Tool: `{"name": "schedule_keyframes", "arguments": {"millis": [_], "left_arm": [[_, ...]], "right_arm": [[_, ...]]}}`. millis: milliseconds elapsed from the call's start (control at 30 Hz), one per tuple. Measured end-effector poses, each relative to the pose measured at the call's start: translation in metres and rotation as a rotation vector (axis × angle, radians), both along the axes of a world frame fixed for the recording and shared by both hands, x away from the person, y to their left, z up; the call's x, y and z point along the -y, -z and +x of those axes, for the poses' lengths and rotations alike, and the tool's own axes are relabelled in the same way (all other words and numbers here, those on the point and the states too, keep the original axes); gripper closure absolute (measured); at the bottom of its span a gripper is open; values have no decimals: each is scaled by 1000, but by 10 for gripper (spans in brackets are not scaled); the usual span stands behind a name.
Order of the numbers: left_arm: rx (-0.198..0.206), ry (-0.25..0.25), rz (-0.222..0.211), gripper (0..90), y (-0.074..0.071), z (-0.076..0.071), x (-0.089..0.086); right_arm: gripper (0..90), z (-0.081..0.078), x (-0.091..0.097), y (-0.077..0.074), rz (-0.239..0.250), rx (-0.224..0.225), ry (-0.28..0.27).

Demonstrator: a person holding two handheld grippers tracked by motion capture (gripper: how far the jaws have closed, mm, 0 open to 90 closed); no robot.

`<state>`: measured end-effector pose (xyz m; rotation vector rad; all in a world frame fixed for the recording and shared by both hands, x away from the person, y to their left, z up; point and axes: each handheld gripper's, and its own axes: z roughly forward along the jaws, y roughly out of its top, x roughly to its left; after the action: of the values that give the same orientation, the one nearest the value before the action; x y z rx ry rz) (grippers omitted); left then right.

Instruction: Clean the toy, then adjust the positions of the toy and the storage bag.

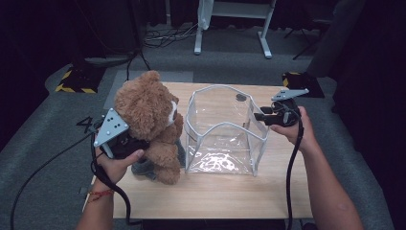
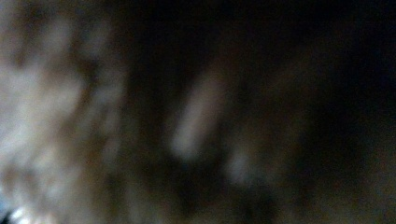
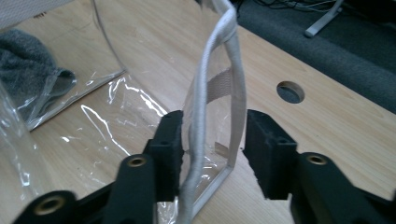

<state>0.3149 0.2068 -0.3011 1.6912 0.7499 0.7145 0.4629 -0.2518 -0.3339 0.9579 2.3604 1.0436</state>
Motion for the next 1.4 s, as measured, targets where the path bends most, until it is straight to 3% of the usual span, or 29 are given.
{"name": "schedule_keyframes", "arguments": {"millis": [300, 533, 633, 667, 733, 833, 1000, 1067, 1200, 1400], "left_arm": [[-2, 10, 11, 415, -5, 10, 3], [1, 9, -18, 417, -8, 20, -2], [0, 3, -11, 418, -9, 26, -2], [-1, -1, -9, 418, -9, 28, -3], [-2, -1, -19, 419, -10, 31, -3], [7, 0, -34, 420, -13, 35, -3], [22, 10, -29, 420, -15, 39, 3], [19, 16, -24, 420, -15, 41, 5], [23, 16, -21, 422, -14, 45, 9], [37, 5, -52, 429, -24, 54, 7]], "right_arm": [[286, -11, 14, -12, 53, 62, 13], [214, -20, 34, -15, 86, 107, 21], [219, -29, 46, -17, 73, 174, 42], [262, -33, 51, -19, 100, 193, 27], [236, -40, 61, -21, 158, 195, -7], [223, -48, 73, -18, 167, 201, 15], [194, -53, 89, 7, 133, 179, 33], [189, -52, 91, 23, 122, 143, 35], [190, -50, 89, 59, 54, 82, 20], [191, -44, 85, 108, 6, -22, -1]]}}
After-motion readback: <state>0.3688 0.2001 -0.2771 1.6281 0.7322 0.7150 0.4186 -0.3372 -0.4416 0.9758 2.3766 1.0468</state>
